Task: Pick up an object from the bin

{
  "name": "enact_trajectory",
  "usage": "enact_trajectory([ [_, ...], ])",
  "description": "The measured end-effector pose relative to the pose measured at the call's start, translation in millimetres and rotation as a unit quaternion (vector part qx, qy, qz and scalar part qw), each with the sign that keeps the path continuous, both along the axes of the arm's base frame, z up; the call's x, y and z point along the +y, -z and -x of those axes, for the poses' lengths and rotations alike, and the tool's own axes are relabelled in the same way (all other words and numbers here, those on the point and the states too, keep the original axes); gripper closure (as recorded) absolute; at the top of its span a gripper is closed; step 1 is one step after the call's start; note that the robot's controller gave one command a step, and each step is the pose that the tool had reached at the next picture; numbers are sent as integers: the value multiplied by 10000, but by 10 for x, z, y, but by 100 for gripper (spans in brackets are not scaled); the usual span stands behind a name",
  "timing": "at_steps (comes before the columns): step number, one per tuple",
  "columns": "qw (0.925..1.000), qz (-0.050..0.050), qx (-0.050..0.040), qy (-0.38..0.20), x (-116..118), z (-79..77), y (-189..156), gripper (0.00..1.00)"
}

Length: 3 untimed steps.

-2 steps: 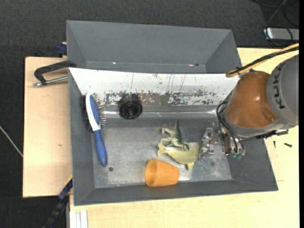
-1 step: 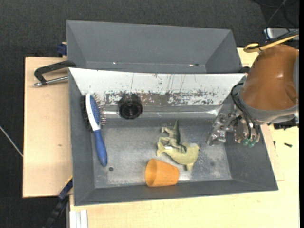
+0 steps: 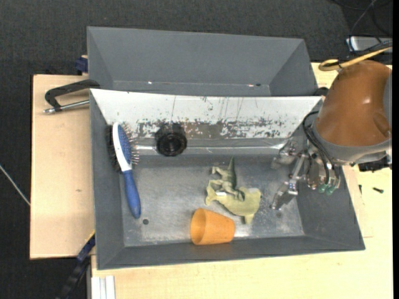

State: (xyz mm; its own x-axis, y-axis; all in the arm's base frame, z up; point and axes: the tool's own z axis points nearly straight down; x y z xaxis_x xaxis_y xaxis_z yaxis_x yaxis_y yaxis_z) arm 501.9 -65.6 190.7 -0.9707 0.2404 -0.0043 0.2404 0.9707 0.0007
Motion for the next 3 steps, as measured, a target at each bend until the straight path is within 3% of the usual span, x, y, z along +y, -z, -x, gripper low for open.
enact_trajectory([
  [1, 9993, -6, 29, 360, 32, -298, 1201, 0],
  [2, 9985, 2, -17, 554, 496, -332, 1163, 0],
  [3, 9967, -7, -2, 816, 776, -307, 1135, 0],
])
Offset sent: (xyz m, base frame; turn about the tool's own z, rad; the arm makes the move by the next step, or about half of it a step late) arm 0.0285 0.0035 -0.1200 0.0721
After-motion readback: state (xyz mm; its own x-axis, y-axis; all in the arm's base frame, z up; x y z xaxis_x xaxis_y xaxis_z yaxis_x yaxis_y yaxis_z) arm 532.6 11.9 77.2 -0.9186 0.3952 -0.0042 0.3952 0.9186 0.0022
